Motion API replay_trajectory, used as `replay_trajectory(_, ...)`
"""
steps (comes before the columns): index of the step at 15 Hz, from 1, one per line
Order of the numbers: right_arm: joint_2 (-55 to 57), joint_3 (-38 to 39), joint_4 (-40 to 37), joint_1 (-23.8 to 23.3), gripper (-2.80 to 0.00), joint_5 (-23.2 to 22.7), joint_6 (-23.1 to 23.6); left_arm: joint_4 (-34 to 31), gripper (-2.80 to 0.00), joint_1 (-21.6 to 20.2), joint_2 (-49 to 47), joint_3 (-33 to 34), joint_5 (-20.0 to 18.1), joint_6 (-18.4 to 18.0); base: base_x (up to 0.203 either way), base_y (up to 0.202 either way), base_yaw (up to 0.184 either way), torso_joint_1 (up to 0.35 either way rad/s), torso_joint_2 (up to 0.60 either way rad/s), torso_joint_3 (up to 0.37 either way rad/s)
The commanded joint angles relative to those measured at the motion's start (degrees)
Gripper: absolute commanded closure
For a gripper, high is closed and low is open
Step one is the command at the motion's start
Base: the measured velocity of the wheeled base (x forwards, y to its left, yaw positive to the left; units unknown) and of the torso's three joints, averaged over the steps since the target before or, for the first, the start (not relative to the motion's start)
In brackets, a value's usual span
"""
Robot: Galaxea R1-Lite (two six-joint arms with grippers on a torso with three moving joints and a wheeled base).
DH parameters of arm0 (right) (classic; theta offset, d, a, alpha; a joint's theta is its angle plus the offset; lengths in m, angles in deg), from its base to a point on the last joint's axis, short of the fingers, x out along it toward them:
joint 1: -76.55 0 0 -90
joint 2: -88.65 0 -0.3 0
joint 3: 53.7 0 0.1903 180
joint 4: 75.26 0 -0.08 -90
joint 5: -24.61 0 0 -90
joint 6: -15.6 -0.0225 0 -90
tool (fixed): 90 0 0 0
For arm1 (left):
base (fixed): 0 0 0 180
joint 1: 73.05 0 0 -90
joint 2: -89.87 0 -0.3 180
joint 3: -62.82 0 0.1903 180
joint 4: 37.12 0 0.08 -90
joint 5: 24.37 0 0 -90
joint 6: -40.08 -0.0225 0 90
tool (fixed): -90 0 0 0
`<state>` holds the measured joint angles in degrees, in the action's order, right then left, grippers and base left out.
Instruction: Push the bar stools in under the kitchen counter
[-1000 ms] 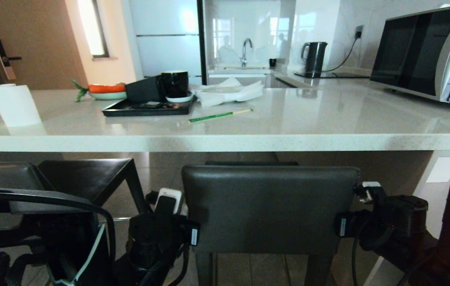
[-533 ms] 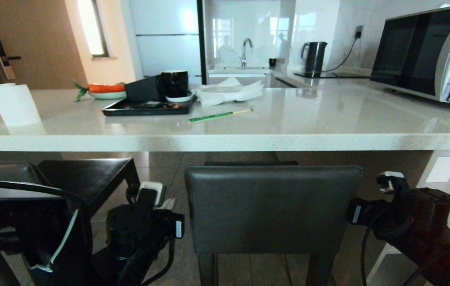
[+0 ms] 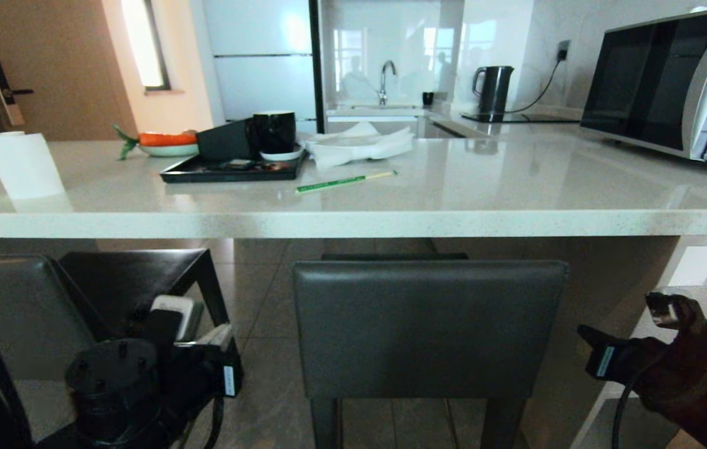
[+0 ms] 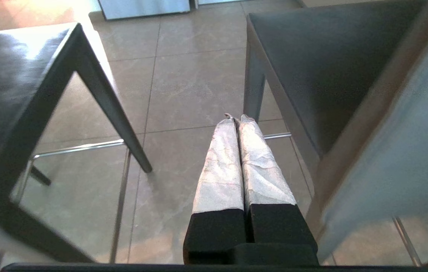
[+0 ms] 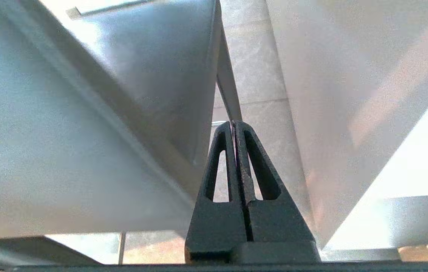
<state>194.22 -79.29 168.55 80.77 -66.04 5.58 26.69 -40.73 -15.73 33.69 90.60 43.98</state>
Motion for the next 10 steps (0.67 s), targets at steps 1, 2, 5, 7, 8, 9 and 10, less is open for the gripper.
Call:
replay_trajectory(1, -6.2, 2.1, 0.5, 0.0, 0.00, 0.1, -0.1, 0.5, 0.00, 0.0, 6.5, 3.3, 0.4, 0.0, 0.000, 0.000, 0.000, 0.000, 0.00, 0.000)
replay_trajectory(2, -9.2, 2.4, 0.5, -0.1, 0.00, 0.3, 0.0, 0.5, 0.00, -0.3, 9.3, 4.5, 0.5, -0.2, 0.000, 0.000, 0.000, 0.000, 0.00, 0.000)
replay_trajectory(5, -19.0, 2.6, -0.6, -0.2, 0.00, 0.6, 2.1, 0.5, 0.00, -1.1, 17.7, 6.0, 3.0, -2.0, 0.000, 0.000, 0.000, 0.000, 0.00, 0.000)
replay_trajectory(7, -26.1, 2.0, -4.6, -0.2, 0.00, 0.7, 4.6, -1.7, 0.00, -2.0, 24.7, 5.3, 3.8, -4.9, 0.000, 0.000, 0.000, 0.000, 0.00, 0.000)
replay_trajectory(8, -29.8, 1.3, -8.3, -0.3, 0.00, 1.1, 5.7, -4.7, 0.00, -3.3, 28.0, 3.5, 4.1, -6.3, 0.000, 0.000, 0.000, 0.000, 0.00, 0.000)
replay_trajectory(9, -34.1, 0.0, -13.4, -0.3, 0.00, 1.8, 6.5, -8.5, 0.00, -6.0, 31.0, -0.2, 4.4, -7.2, 0.000, 0.000, 0.000, 0.000, 0.00, 0.000)
replay_trajectory(10, -39.0, -2.0, -19.7, -0.3, 0.00, 2.3, 6.9, -13.1, 0.00, -8.0, 34.4, -3.2, 4.5, -7.8, 0.000, 0.000, 0.000, 0.000, 0.00, 0.000)
